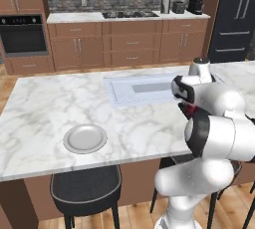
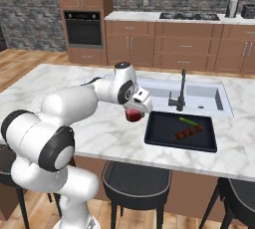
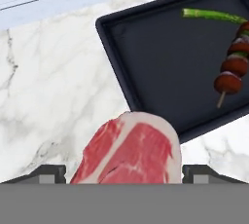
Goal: Create a steak meal by picking up the steak and asparagus from the tray and placing them on the plate. Leave the kebabs on the tray.
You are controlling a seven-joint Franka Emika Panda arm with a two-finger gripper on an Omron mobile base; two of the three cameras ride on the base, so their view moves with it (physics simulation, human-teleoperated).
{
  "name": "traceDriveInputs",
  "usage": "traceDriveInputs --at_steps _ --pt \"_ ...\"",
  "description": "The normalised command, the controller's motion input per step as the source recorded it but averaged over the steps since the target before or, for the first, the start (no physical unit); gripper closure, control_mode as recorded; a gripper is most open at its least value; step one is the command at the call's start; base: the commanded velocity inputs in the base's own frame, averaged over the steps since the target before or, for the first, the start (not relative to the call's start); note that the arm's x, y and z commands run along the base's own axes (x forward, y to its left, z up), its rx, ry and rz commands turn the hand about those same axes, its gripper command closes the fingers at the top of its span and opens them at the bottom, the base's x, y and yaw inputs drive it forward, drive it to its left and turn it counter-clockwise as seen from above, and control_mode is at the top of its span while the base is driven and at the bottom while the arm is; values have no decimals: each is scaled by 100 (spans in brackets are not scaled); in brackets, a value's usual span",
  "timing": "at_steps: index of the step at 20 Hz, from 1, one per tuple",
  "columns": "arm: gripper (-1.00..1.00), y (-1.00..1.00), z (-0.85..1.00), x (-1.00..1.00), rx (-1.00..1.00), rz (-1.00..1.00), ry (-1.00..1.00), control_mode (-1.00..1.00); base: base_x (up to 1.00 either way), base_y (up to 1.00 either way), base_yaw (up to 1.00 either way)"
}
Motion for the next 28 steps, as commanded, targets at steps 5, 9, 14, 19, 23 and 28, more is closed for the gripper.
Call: traceDriveInputs --at_steps 5,9,14,19,23,28 --pt "100 97 29 -30 0 9 0 -100 0 0 0" --pt "100 99 29 -1 0 11 0 -100 0 0 0" --pt "100 99 16 0 0 10 4 -100 0 0 0" --pt "100 100 1 0 0 12 7 -100 0 0 0" --pt "100 100 0 0 0 13 11 -100 0 0 0" --pt "100 100 0 0 0 14 13 -100 0 0 0"
